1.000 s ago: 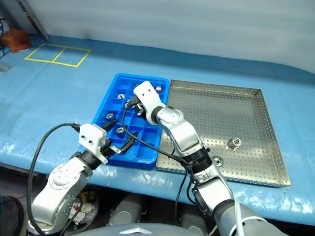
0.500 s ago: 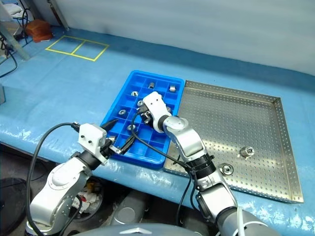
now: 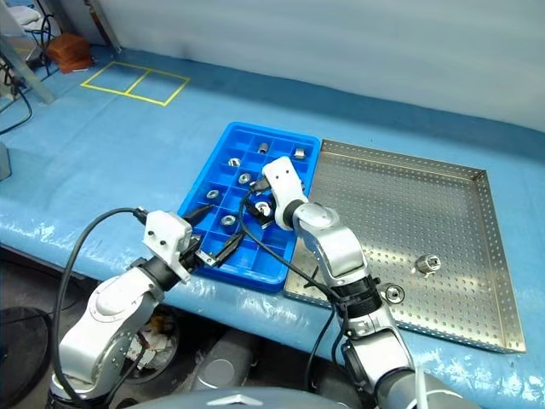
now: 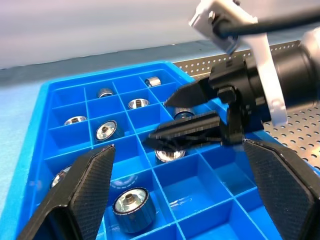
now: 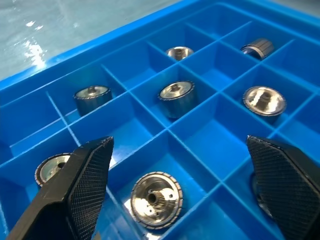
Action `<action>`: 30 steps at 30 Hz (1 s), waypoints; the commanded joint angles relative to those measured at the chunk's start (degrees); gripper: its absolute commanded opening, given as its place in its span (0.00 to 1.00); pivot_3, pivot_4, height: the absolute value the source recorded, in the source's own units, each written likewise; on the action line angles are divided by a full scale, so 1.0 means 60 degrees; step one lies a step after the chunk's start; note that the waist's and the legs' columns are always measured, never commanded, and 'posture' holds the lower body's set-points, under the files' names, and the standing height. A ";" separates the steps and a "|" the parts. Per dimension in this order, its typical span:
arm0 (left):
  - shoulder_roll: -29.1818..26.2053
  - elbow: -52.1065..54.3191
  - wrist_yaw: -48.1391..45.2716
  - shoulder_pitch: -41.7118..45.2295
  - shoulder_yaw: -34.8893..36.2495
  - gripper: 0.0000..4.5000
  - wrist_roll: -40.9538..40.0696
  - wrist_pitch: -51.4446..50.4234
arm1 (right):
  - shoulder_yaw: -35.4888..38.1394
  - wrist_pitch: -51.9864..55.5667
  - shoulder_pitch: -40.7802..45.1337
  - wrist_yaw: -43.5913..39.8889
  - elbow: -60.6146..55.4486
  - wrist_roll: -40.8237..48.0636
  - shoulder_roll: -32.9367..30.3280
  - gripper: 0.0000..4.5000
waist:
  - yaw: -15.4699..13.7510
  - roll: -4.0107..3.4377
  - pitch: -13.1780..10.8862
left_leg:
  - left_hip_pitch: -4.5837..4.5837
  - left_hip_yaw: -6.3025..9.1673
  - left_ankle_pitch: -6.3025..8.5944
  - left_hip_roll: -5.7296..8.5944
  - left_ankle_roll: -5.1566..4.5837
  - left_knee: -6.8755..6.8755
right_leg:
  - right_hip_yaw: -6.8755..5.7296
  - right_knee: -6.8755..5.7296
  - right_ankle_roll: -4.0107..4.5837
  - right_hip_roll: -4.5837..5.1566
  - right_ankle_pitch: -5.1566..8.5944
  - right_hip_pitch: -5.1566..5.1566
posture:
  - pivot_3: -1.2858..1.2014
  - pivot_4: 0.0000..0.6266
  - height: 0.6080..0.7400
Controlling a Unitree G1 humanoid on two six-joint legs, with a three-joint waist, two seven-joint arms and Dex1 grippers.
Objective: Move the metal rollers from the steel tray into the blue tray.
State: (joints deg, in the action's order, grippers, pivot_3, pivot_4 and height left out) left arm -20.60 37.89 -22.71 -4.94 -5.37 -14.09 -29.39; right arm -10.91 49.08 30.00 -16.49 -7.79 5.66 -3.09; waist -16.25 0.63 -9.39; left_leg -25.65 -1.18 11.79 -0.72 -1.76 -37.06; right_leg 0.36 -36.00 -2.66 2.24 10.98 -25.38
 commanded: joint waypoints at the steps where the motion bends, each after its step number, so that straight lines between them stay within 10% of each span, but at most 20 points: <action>1: -0.0034 -0.0024 -0.0264 0.0321 -0.0192 1.00 -0.0102 0.0236 | 0.0617 0.0140 -0.0306 0.0705 -0.1040 -0.0153 -0.0056 0.99 | 0.0052 0.0001 0.0001 | 0.0000 0.0000 0.0000 0.0000 0.0000 0.0000 | 0.0000 0.0000 0.0000 0.0000 0.0000 0.0001 | 0.64 0.24 1.00; 21: 0.0091 -0.1040 -0.1266 0.1652 -0.1068 1.00 -0.0172 0.0371 | 0.3738 -0.0939 -0.1965 0.6622 -0.1509 -0.2004 0.1830 0.99 | 0.2134 -0.0008 0.0013 | 0.0036 0.0011 -0.0022 0.0006 -0.0013 -0.0012 | 0.0027 -0.0034 0.0002 -0.0001 -0.0005 0.0044 | 0.58 0.24 1.00; 30: 0.0095 -0.1079 -0.1480 0.1858 -0.1369 1.00 -0.0184 0.0361 | 0.4943 -0.0304 -0.1415 0.7246 -0.1238 -0.0543 0.2598 0.99 | 0.2469 -0.0010 0.0012 | 0.0163 0.0017 -0.0023 -0.0019 -0.0022 -0.0012 | 0.0061 -0.0060 0.0004 0.0000 0.0000 0.0143 | 0.57 0.24 1.00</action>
State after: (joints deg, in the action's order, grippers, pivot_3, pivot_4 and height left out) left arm -20.32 30.38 -31.19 5.42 -13.01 -14.66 -28.20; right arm 17.83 46.61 20.31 26.44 -14.28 0.51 7.84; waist -1.43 0.57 -9.32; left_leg -24.66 -1.09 11.65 -0.86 -1.90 -37.15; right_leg 0.75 -36.40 -2.63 2.24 10.99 -24.52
